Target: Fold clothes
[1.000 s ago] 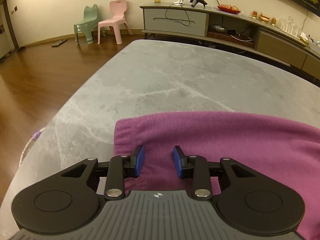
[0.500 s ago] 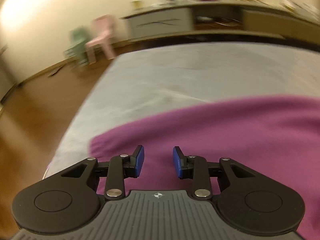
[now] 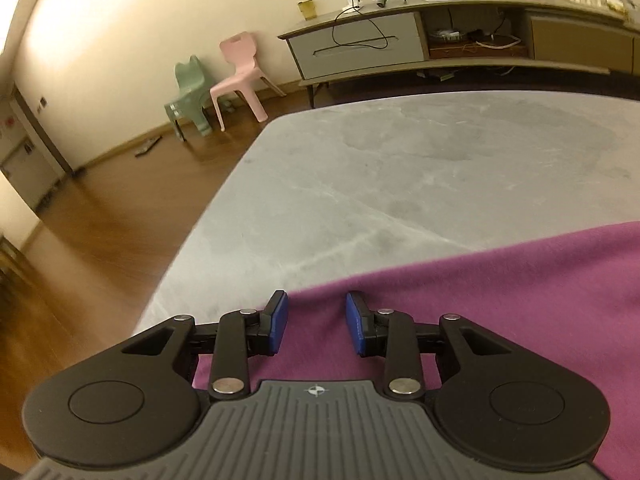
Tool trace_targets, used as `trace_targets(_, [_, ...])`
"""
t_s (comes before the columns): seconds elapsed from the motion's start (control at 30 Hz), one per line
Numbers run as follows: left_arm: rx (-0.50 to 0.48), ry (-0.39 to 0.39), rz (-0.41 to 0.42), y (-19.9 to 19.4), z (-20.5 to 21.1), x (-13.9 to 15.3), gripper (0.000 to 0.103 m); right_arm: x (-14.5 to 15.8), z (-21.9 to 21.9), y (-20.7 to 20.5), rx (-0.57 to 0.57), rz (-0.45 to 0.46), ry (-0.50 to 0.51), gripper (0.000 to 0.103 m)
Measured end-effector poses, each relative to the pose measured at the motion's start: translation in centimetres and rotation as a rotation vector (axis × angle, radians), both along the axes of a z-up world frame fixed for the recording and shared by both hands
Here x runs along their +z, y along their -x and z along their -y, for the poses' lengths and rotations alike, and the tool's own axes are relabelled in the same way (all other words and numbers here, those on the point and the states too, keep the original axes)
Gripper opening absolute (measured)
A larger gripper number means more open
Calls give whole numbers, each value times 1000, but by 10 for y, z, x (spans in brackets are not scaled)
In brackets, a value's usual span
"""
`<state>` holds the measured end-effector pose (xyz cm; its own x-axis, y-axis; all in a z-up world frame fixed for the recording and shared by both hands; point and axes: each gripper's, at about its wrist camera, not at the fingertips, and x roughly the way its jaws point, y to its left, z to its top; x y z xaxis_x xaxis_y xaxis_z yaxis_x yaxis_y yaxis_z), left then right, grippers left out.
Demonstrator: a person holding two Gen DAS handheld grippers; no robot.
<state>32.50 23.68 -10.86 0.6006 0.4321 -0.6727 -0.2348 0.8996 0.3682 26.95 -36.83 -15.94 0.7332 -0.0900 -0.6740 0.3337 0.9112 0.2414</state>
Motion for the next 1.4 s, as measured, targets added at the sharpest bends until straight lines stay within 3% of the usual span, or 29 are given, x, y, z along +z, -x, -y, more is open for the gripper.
trace_targets(0.03, [0,8,1,-2,-2,1,35,5,8,2,-6,23,-52,63])
trace_targets(0.1, [-2,20,2,-5,-7,3,35,14,11,6,-19,11,3,62])
trace_targets(0.13, [-11,19,0,-6,-8,3,35,19,12,8,-25,4,33,57])
trace_targets(0.23, [-35,21,-7,-7,-13,4,35,4,1,-2,16,-118,172,46])
trace_targets(0.3, [-23,10,1,-11,-15,2,35,-3,-8,-6,24,-141,284,53])
trace_targets(0.37, [-11,0,8,-15,-17,1,35,-6,-8,-14,-22,-147,368,52])
trace_targets(0.47, [26,-47,12,-17,-15,-3,34,-18,-12,-21,-116,-177,603,52])
trace_targets(0.53, [13,-48,10,-11,-12,3,35,-18,-14,-22,-144,-219,652,46])
trace_targets(0.57, [-13,-41,20,-4,-9,12,35,-9,-16,-18,-144,-203,618,42])
trace_targets(0.63, [-73,-35,36,15,-3,30,37,12,-27,-9,-124,-148,554,43])
trace_targets(0.7, [-137,-36,41,40,3,47,43,35,-61,3,-13,-77,503,44])
trace_targets(0.77, [-169,-32,31,63,4,53,51,52,-109,16,141,-23,399,50])
trace_targets(0.87, [-183,35,-17,94,-5,54,52,62,-199,39,448,-8,270,57])
trace_targets(0.97, [-196,85,-70,112,-11,40,52,58,-280,54,659,-16,237,57])
trace_targets(1.07, [-215,91,-122,113,-17,20,54,46,-330,53,724,-22,279,57])
trace_targets(1.2, [-214,93,-100,101,-31,13,54,19,-348,28,688,-117,274,50])
trace_targets(1.3, [-181,-39,-63,73,-30,5,54,12,-342,6,630,-147,264,57])
trace_targets(1.4, [-132,-115,-47,50,-20,1,54,7,-333,-17,550,-135,239,63])
